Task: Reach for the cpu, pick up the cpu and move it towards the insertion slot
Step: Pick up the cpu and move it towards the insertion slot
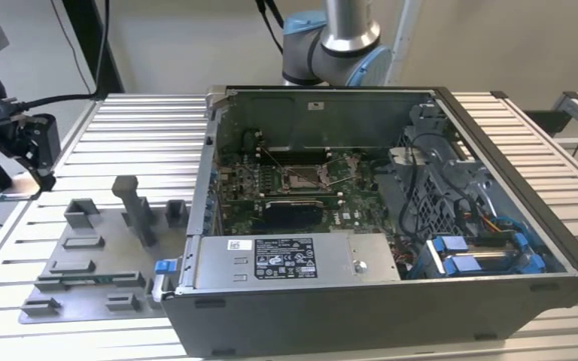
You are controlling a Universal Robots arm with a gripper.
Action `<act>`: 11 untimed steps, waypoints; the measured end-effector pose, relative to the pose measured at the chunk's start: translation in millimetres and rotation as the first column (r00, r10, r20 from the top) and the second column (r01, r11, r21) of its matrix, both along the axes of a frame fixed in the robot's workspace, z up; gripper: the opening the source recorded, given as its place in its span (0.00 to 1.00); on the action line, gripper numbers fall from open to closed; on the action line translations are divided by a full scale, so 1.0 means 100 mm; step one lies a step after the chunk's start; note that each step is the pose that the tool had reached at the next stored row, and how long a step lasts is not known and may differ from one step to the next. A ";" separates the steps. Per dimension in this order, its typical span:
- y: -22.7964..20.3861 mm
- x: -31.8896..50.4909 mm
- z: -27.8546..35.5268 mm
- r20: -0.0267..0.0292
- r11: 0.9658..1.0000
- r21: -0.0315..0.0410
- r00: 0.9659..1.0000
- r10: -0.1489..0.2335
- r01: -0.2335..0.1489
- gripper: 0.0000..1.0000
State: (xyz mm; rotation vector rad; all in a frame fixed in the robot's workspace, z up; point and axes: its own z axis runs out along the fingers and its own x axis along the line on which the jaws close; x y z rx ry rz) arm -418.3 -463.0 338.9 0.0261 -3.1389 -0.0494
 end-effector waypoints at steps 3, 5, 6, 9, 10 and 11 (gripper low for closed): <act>0.000 0.000 0.032 0.000 1.000 0.000 1.000 0.000 0.000 0.00; 0.000 0.000 0.057 0.000 1.000 0.000 1.000 0.000 0.000 0.00; 0.000 0.000 0.072 0.000 1.000 0.000 1.000 0.000 0.000 0.00; 0.000 0.000 0.117 0.000 1.000 0.000 1.000 0.000 0.000 0.00; 0.000 0.000 0.131 0.000 1.000 0.000 1.000 0.000 0.000 0.00; 0.000 0.000 0.146 0.000 1.000 0.000 1.000 0.000 0.000 0.00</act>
